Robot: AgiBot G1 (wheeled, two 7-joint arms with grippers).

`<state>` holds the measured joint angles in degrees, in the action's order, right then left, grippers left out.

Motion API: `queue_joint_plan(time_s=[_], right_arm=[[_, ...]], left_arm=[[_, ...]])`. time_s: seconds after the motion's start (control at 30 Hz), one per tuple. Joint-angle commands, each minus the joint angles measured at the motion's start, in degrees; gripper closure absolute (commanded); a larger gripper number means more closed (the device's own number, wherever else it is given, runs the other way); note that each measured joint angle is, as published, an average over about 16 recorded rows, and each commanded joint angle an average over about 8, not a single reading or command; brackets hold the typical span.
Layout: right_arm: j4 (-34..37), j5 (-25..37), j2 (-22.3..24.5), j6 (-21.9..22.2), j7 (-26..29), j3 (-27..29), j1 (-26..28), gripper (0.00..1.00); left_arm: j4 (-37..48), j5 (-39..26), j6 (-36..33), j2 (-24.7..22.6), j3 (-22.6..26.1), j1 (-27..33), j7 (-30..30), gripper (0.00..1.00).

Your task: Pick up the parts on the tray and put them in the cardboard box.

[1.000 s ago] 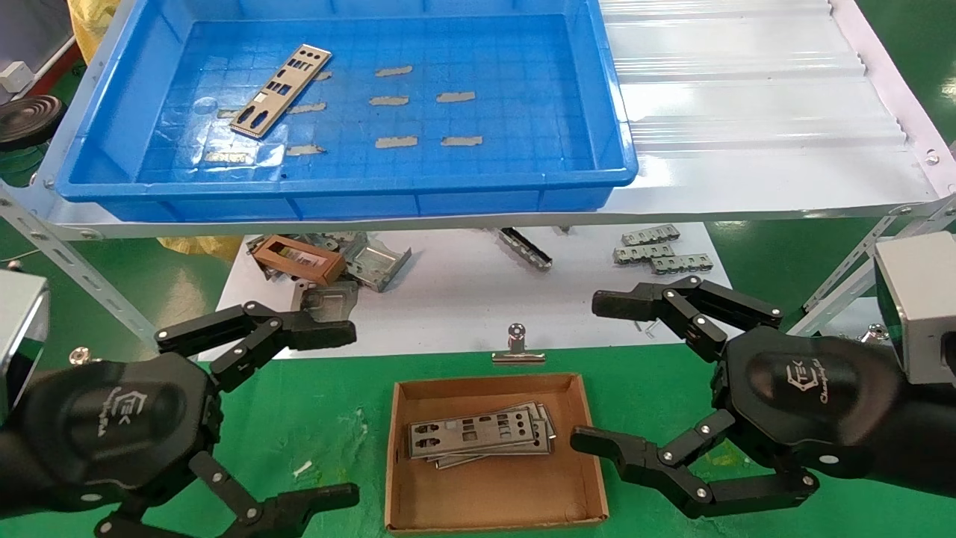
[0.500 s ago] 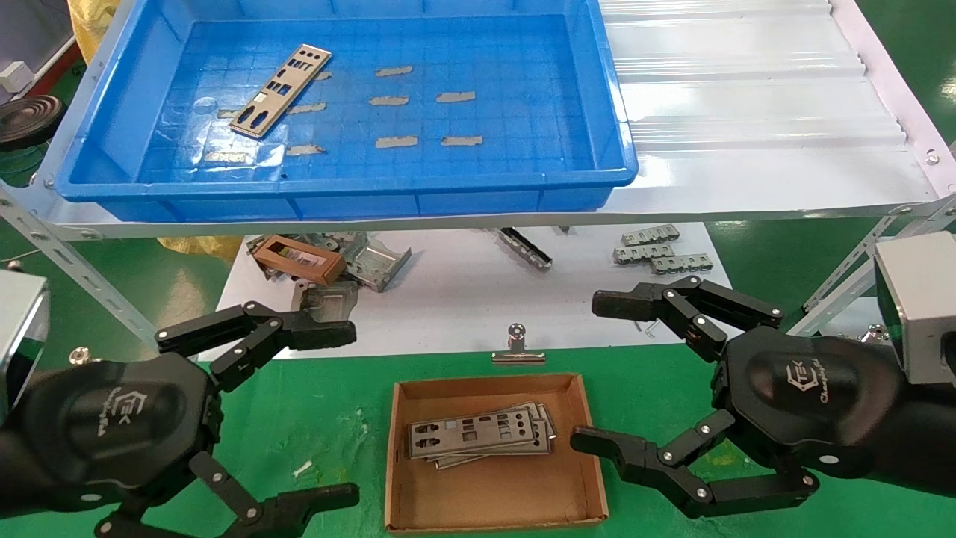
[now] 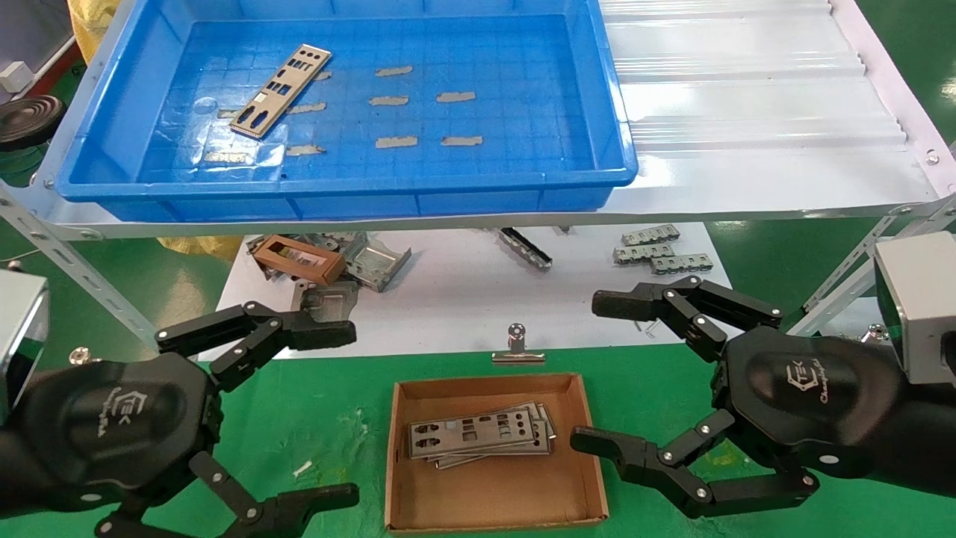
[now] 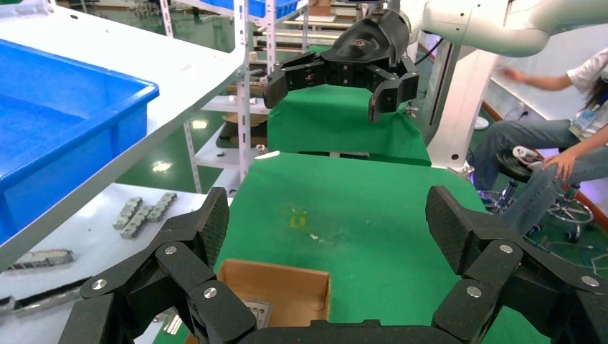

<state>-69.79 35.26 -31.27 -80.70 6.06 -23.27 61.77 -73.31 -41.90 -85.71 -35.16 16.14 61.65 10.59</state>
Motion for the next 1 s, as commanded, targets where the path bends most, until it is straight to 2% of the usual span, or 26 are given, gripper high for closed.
queue_joint_plan(time_s=[0.03, 1.0], right_arm=[[0.0, 0.0, 0.0, 0.0, 0.0, 0.0, 0.0, 0.0], [0.0, 0.0, 0.0, 0.0, 0.0, 0.0, 0.0, 0.0]], left_arm=[[0.0, 0.0, 0.0, 0.0, 0.0, 0.0, 0.0, 0.0], [0.0, 0.0, 0.0, 0.0, 0.0, 0.0, 0.0, 0.0]])
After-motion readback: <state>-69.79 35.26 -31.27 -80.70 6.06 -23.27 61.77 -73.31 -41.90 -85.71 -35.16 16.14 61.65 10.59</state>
